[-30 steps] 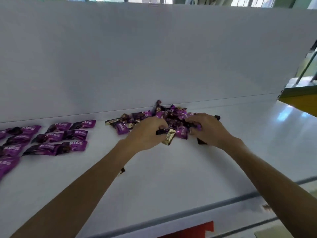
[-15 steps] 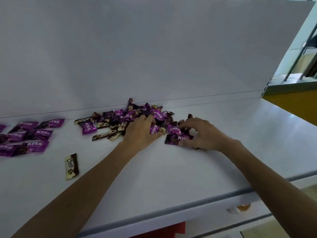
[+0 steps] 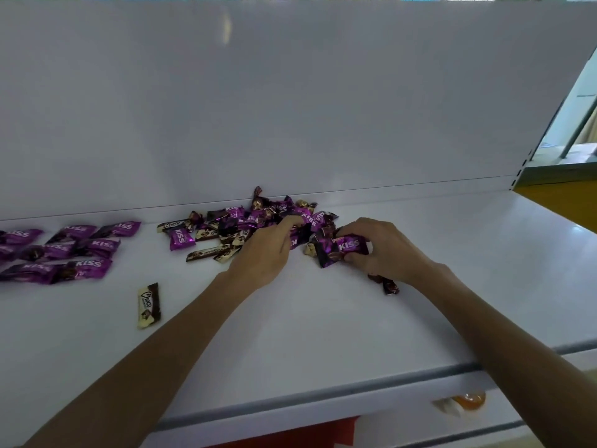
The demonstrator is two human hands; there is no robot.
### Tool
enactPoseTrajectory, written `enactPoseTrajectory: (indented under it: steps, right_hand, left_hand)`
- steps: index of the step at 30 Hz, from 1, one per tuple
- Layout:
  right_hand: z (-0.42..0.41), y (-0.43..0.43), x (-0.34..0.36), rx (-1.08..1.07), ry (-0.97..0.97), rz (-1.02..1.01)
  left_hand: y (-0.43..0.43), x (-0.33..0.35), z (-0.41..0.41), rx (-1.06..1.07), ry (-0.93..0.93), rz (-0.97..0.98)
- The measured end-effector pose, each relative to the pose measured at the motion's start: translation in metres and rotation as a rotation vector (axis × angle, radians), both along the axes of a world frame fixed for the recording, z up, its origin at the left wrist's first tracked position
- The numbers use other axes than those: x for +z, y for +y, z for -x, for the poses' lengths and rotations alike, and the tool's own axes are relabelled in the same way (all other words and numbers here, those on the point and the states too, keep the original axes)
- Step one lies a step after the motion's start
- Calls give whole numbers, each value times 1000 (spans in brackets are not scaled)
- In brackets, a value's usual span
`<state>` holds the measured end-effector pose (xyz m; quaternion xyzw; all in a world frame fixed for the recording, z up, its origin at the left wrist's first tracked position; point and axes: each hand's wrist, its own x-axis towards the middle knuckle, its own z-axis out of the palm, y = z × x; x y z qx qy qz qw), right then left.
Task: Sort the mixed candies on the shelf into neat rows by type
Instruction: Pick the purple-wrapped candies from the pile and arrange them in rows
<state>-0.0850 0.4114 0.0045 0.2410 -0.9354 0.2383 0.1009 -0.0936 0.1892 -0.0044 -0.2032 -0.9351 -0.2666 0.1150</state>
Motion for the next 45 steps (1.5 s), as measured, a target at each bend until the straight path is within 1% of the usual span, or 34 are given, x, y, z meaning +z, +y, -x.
enactPoseTrajectory:
  steps: [2,6,9,12,15,19,21,25,32,36,41,43,45]
  right_hand:
    - [1,-4,2,7,32,8]
    - [3,-10,3,15,58,16]
    - [3,-17,3,24,76,33]
    - [3,-23,1,16,89,78]
    - [5,-28,-1,-3,102,75]
    - [8,-46,4,13,101,78]
    - [5,-56,4,47,100,109]
    - [-1,-69,-2,73,89,114]
    - [-5,-71,-2,49,86,97]
    - [-7,-71,1,51,112,95]
    - [-5,-73,1,77,125,53]
    - [-2,-77,0,96,133,36]
    - [-2,-84,-1,117,128,19]
  left_hand:
    - [-6,0,-1,-24,-22,-39]
    - [-11,3,-7,2,-38,-120]
    - [-18,2,-9,14,-42,-116]
    - [-23,2,-13,42,-3,-138]
    - [-29,4,-19,47,36,-187]
    - [-45,4,-18,173,55,-112]
    - [-52,6,-19,230,45,-121]
    - [-60,9,-26,173,-96,-194]
    - [-60,10,-39,103,-112,-217]
    - [-60,9,-41,108,-92,-174]
    - [-64,9,-39,243,20,-96]
    - [-69,8,-39,270,63,-116]
    - [-74,9,-43,273,45,-172]
